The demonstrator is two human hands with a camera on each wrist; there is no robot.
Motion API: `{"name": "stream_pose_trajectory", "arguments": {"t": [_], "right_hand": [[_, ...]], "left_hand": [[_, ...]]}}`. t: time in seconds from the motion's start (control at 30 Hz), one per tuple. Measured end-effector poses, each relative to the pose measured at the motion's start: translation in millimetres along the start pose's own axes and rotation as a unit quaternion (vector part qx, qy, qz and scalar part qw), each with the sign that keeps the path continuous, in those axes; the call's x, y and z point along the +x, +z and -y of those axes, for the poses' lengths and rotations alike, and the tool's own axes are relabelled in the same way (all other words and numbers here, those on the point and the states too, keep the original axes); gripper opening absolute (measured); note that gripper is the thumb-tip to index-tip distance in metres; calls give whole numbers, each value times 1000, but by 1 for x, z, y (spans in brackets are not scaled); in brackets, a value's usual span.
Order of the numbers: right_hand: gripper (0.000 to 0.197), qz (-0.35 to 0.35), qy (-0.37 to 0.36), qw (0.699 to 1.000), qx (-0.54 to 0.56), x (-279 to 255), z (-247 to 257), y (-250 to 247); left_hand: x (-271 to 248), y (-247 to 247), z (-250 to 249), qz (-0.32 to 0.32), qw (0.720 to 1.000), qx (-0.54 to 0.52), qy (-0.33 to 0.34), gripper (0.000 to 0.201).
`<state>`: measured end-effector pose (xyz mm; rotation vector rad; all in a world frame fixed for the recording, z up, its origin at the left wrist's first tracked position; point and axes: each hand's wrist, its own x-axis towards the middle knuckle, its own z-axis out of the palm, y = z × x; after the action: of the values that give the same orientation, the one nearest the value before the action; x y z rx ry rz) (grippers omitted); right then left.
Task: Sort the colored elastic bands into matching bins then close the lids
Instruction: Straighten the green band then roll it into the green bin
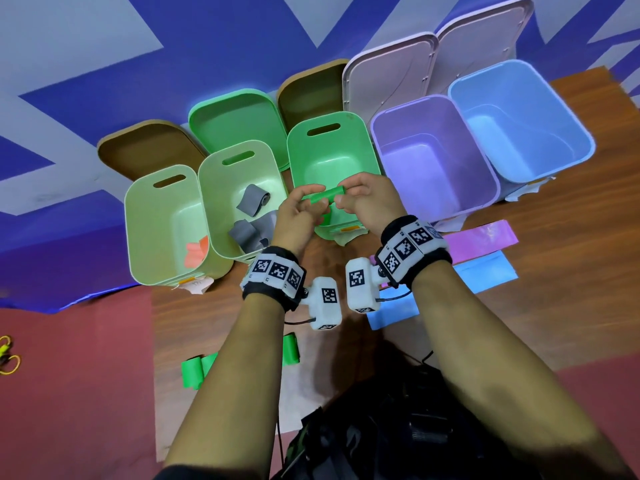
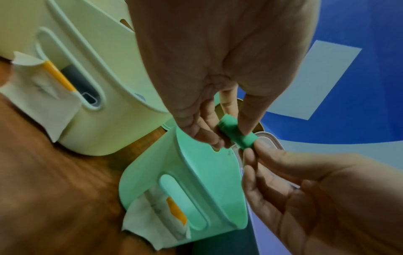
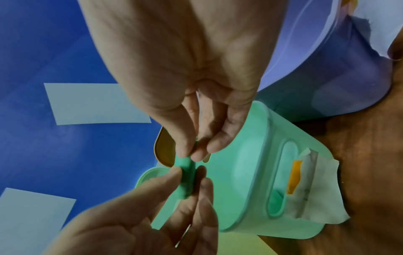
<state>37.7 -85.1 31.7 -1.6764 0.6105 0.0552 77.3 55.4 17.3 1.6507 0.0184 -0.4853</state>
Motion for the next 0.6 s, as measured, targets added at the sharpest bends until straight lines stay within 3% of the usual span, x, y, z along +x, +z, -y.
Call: {"name": "stream_pose_trajectory", "arguments": {"t": [0.23, 0.6], "right_hand": [[28, -11, 18, 999, -23, 5, -15, -1], [24, 17, 44, 998, -31, 11, -24, -2]], "left_hand": [[6, 1, 11, -16, 988, 148, 51, 24], [12, 11, 16, 29, 989, 141, 10, 26]]}}
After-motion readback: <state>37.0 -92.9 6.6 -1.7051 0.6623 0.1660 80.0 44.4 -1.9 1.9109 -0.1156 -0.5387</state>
